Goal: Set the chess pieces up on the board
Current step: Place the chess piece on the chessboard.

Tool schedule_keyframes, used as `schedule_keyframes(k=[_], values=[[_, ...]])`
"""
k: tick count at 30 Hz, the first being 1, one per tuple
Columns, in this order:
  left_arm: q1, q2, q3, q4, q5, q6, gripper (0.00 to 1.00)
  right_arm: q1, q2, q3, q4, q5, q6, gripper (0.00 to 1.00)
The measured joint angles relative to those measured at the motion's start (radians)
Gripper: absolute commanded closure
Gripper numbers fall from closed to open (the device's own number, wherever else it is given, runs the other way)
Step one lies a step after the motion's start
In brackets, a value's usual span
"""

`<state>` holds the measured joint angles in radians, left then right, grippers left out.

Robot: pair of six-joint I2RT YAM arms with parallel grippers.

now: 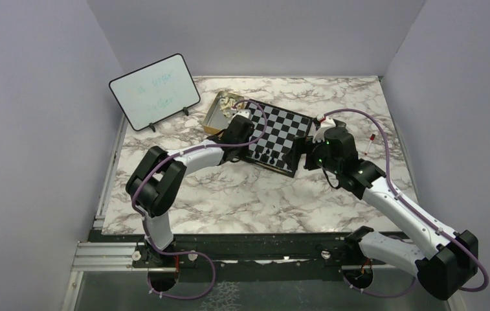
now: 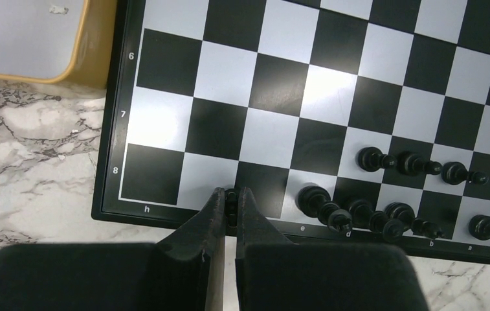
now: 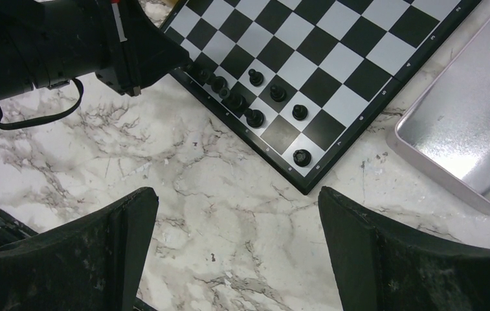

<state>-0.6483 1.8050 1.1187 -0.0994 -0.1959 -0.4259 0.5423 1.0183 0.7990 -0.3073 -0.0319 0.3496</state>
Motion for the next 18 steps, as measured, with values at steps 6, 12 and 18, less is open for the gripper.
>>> schedule_keyframes(k=[6, 12, 18], values=[[0.0, 0.001, 0.005, 0.001, -0.016, -0.002, 0.92, 0.0, -0.005, 0.0, 0.0, 0.0, -0.011, 0.0], [0.0, 0.009, 0.026, -0.008, -0.05, 0.001, 0.9, 0.0, -0.007, 0.0, 0.0, 0.0, -0.011, 0.0], [0.0, 0.017, 0.026, -0.01, -0.063, 0.001, 0.89, 0.0, -0.007, 0.0, 0.0, 0.0, -0.018, 0.0]])
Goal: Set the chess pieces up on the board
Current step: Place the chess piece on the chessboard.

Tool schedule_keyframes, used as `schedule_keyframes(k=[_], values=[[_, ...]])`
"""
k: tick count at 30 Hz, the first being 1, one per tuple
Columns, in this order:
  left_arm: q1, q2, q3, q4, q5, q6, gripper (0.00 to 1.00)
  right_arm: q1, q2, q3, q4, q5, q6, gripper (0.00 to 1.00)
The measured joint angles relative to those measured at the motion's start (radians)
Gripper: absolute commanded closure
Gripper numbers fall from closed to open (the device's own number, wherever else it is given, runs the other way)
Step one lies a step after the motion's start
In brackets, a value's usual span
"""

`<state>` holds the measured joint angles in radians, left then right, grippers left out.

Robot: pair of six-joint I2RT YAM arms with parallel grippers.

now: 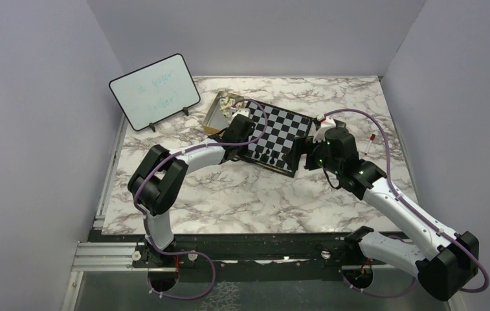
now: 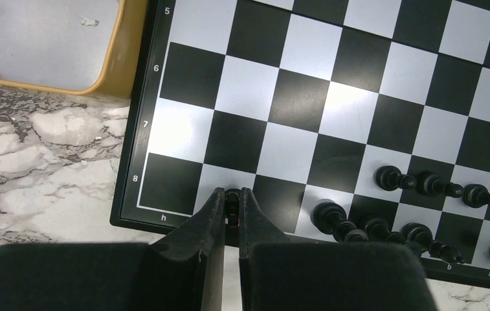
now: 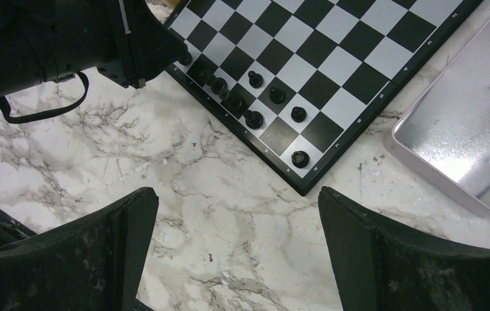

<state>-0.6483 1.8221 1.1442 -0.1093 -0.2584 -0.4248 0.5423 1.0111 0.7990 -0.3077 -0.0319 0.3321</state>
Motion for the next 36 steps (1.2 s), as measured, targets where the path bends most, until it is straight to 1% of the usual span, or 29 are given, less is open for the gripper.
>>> schedule_keyframes(k=[4, 17, 19, 22, 25, 30, 36], values=[[0.0, 0.009, 0.0, -0.001, -0.004, 0.0, 0.89, 0.0, -0.005, 0.0, 0.0, 0.0, -0.003, 0.0], [0.0, 0.028, 0.026, -0.02, -0.019, 0.0, 0.83, 0.0, -0.026, -0.01, -0.001, 0.001, -0.012, 0.0], [0.0, 0.029, 0.027, -0.024, -0.019, 0.0, 0.8, 0.0, -0.026, -0.011, -0.001, 0.001, -0.012, 0.0], [0.0, 0.031, 0.034, -0.042, -0.02, 0.002, 0.72, 0.0, -0.026, -0.011, -0.001, 0.001, -0.013, 0.0], [0.0, 0.034, 0.044, -0.06, -0.02, 0.005, 0.67, 0.0, -0.026, -0.011, -0.001, 0.001, -0.016, 0.0], [0.0, 0.034, 0.064, -0.084, -0.02, 0.006, 0.62, 0.0, -0.026, -0.011, -0.001, 0.001, -0.018, 0.0], [0.0, 0.034, 0.102, -0.121, -0.015, 0.003, 0.53, 0.0, -0.026, -0.011, -0.001, 0.0, -0.01, 0.0]])
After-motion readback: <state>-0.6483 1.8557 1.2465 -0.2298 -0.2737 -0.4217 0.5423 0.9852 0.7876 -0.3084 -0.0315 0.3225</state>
